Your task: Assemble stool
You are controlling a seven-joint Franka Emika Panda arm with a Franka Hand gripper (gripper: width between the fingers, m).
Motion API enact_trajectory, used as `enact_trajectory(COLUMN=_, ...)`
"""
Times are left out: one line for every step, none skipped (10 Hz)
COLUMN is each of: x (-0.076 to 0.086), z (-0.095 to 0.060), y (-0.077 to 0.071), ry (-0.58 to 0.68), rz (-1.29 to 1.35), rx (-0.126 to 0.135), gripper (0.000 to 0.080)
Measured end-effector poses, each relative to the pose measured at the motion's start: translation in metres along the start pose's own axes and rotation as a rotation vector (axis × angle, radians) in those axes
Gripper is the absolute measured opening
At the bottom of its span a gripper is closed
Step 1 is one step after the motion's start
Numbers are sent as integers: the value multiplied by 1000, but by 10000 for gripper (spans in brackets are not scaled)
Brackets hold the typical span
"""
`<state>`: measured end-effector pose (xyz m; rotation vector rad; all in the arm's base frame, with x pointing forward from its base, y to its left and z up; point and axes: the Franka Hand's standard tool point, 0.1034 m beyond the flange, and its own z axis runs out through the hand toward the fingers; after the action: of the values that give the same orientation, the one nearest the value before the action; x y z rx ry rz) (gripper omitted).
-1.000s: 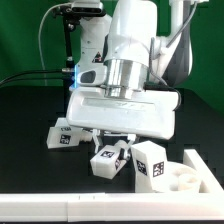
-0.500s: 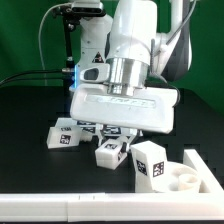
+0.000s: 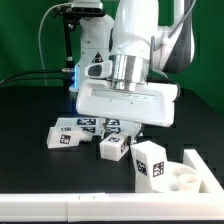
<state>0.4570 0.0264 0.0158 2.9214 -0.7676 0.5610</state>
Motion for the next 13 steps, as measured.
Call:
enact_trajectory(x=0, z=1, y=1, ry=-33, rz=-3, rx=-5, gripper=567)
enact_trajectory(x=7, z=1, y=-1, ry=-61, rz=-9, rx=-4, gripper=567)
enact_trajectory(x=18, z=0, y=-1, ry=-103, rz=-10, rx=-5, gripper=633)
enact_trajectory(x=28, z=-3, y=-3, ry=-221, rz=0, rx=-5, gripper=645)
enact_trajectory(x=45, z=-7, y=-4, ry=-326, rz=0, rx=1, gripper=645)
enact_trajectory(x=63, z=-7, y=-6, ry=-404, rz=10, rx=7, gripper=648)
enact_trajectory(x=75, z=-5, y=-7, ry=-458, rz=20, rx=13, gripper=648)
enact_trajectory(x=74, z=-2, y=-8, ry=-548, rz=25, rx=9, gripper=648)
enact_trajectory(x=74, z=3, y=-8, ry=-632, rz=28, rx=3, gripper=648)
enact_trajectory(x=77, z=3, y=-6, ry=-682, rz=37, rx=2, gripper=648)
enact_trajectory(x=76, z=1, y=-3, ry=-725, rz=45, rx=1, gripper=648)
enact_trajectory(x=73, z=-1, y=1, ry=-803, rz=36, rx=4, gripper=648)
enact_trajectory(x=74, z=-5, y=4, ry=-839, rz=-10, rx=33, gripper=648)
